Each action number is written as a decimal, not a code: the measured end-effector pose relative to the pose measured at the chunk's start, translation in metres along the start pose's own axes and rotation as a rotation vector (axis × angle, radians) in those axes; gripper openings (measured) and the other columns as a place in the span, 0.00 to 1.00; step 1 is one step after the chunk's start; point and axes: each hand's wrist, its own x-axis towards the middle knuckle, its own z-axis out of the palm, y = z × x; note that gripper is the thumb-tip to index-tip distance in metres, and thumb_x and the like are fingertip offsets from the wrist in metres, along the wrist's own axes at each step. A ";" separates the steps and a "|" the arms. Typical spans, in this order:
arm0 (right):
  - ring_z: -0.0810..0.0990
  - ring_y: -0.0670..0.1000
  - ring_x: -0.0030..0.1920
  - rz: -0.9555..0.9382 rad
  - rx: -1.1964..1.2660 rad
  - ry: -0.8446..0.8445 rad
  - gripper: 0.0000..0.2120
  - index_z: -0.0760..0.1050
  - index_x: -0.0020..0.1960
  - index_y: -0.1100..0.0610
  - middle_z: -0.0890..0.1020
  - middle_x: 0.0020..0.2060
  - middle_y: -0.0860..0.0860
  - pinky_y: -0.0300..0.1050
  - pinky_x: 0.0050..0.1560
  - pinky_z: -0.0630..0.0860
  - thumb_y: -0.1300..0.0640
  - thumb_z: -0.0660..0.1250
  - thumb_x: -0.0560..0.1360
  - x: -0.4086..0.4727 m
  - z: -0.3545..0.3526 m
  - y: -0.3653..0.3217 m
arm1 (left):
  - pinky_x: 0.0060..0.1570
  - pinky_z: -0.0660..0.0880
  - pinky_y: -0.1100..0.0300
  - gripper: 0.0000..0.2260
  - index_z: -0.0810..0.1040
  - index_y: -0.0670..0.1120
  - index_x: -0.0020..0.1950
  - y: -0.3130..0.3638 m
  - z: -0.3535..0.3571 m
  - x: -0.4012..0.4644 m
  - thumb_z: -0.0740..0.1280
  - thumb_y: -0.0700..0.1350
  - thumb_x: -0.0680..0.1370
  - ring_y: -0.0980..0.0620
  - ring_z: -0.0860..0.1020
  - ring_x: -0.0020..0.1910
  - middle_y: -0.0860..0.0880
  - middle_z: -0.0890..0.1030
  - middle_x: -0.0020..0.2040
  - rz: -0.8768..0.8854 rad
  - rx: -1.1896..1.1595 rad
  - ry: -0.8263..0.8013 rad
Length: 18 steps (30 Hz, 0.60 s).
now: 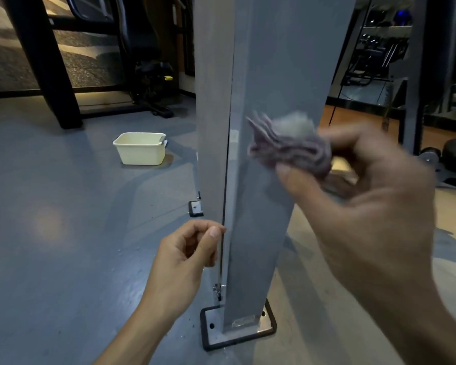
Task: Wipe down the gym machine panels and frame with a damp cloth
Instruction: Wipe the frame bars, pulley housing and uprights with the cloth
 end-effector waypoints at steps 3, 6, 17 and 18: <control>0.77 0.53 0.45 -0.390 -0.414 0.104 0.05 0.81 0.48 0.61 0.80 0.46 0.54 0.49 0.44 0.77 0.59 0.73 0.78 0.027 0.013 0.012 | 0.37 0.74 0.64 0.11 0.83 0.44 0.49 -0.003 0.005 0.002 0.67 0.51 0.77 0.54 0.74 0.32 0.50 0.75 0.32 0.028 -0.009 0.019; 0.74 0.56 0.44 -0.421 -0.662 0.095 0.11 0.80 0.45 0.60 0.79 0.43 0.55 0.51 0.37 0.70 0.53 0.69 0.81 0.009 0.040 0.044 | 0.36 0.74 0.65 0.11 0.83 0.45 0.49 -0.008 0.006 0.002 0.67 0.51 0.77 0.54 0.74 0.32 0.51 0.75 0.31 0.035 -0.019 0.048; 0.72 0.54 0.39 -0.394 -0.714 -0.118 0.12 0.77 0.39 0.55 0.76 0.37 0.51 0.48 0.35 0.71 0.54 0.72 0.79 -0.075 0.049 0.113 | 0.38 0.74 0.64 0.09 0.84 0.55 0.47 -0.036 -0.001 -0.004 0.66 0.47 0.82 0.52 0.75 0.33 0.49 0.77 0.32 -0.046 0.039 0.072; 0.73 0.55 0.39 -0.383 -0.698 -0.043 0.11 0.78 0.39 0.56 0.77 0.37 0.52 0.49 0.36 0.70 0.54 0.72 0.79 -0.055 0.043 0.101 | 0.38 0.74 0.64 0.09 0.85 0.55 0.47 -0.039 0.000 -0.004 0.66 0.46 0.82 0.52 0.75 0.33 0.49 0.77 0.32 -0.058 0.047 0.075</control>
